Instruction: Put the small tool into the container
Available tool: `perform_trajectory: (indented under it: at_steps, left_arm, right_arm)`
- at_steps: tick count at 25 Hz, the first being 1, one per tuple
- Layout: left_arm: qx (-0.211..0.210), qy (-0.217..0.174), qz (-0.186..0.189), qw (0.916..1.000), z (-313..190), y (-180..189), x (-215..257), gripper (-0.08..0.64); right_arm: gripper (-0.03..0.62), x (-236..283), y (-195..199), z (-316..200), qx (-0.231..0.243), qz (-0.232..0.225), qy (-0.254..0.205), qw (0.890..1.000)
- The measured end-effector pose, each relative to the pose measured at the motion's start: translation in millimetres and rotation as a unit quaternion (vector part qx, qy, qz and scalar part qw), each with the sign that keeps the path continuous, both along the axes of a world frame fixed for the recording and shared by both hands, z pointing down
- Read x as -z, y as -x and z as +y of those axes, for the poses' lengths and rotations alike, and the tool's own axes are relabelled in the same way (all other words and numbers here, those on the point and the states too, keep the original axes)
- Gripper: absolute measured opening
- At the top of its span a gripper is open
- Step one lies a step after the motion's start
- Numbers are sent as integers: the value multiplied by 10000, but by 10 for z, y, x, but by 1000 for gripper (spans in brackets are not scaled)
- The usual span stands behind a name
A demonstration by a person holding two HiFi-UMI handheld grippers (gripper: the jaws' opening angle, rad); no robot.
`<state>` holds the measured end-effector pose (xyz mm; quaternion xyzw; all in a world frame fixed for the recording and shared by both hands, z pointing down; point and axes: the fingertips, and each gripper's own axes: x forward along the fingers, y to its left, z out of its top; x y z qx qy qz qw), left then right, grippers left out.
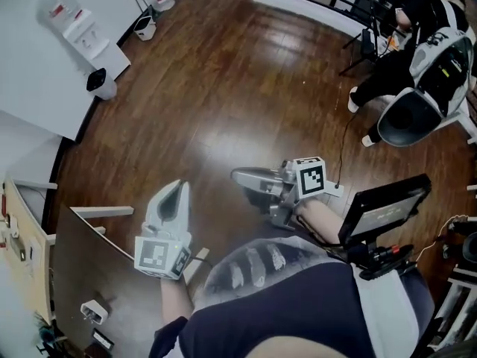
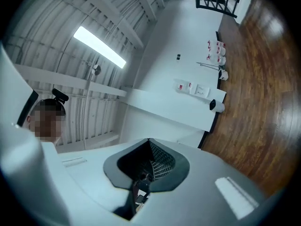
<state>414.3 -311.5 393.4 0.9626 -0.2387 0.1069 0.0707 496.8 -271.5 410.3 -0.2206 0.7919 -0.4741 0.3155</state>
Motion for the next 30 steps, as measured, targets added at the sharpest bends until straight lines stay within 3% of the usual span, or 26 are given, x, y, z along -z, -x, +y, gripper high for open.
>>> perform_trajectory:
  at_steps: [6, 14, 18, 24, 30]
  left_arm:
    - [401, -45, -396, 9984, -308, -809, -24, -2]
    - [422, -169, -1084, 9931, -306, -826, -99, -2]
    - [536, -220, -985, 9934, -456, -901, -55, -2]
    - [544, -135, -710, 9959, -703, -839, -188, -2]
    - [684, 45, -107, 9976, -1198, -815, -147, -2]
  right_arm:
    - [2, -193, -848, -170, 301, -357, 90, 9989]
    - [2, -142, -961, -227, 502, -486, -280, 9972]
    - [2, -183, -1009, -318, 532, -520, -292, 9968]
    - [2, -195, -843, -673, 624, -60, -294, 9976]
    - [2, -63, -898, -1135, 568, 287, -361, 9973]
